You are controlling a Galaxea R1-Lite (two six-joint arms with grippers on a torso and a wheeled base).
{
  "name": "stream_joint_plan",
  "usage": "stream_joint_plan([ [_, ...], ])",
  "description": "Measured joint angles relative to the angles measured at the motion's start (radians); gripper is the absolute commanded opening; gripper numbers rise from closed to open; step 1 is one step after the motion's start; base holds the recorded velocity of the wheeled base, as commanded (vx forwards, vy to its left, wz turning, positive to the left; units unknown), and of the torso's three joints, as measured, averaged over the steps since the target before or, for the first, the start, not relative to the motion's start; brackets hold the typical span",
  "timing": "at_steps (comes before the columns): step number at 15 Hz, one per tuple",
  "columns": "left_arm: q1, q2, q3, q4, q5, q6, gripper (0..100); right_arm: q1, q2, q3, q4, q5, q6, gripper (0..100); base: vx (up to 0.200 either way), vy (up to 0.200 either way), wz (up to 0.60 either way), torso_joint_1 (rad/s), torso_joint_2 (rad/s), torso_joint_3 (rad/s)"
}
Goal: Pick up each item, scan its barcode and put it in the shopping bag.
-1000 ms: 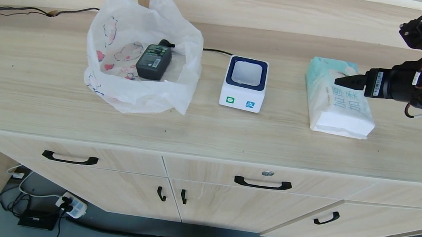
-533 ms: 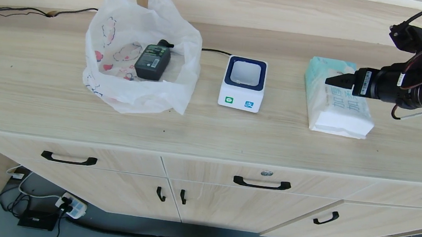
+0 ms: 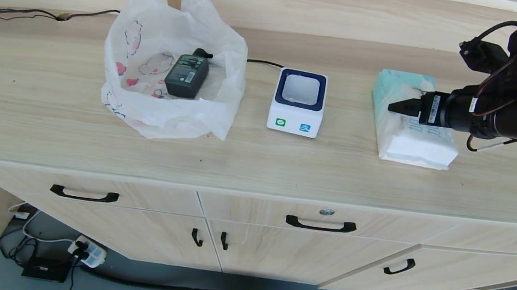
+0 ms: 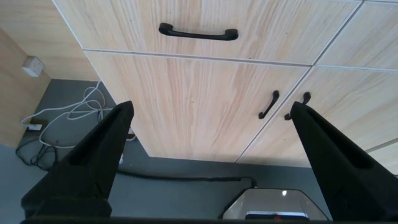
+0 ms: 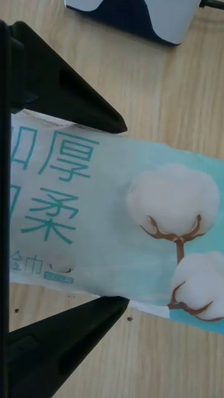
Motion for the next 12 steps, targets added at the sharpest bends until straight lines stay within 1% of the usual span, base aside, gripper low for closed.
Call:
stream_joint_plan([
  [2, 0.0, 0.0, 0.0, 0.0, 0.0, 0.001, 100, 0.011, 0.026, -0.005, -0.002, -0.011, 0.0, 100, 0.0, 0.0, 0.0, 0.0, 0.0, 0.0],
  [5, -0.001, 0.0, 0.0, 0.0, 0.0, -0.001, 100, 0.018, 0.074, -0.052, -0.006, -0.013, 0.001, 100, 0.0, 0.0, 0.0, 0.0, 0.0, 0.0],
  [9, -0.001, 0.0, 0.0, -0.002, 0.0, -0.001, 100, 0.033, 0.126, -0.11, -0.008, -0.058, -0.001, 100, 0.0, 0.0, 0.0, 0.0, 0.0, 0.0],
  [10, 0.0, 0.0, 0.0, -0.002, 0.0, -0.002, 100, 0.035, 0.133, -0.114, -0.01, -0.058, -0.003, 0, 0.0, 0.0, 0.0, 0.0, 0.0, 0.0],
  [12, 0.0, 0.0, 0.0, -0.002, 0.0, -0.002, 100, 0.039, 0.14, -0.118, -0.011, -0.059, 0.002, 0, 0.0, 0.0, 0.0, 0.0, 0.0, 0.0],
])
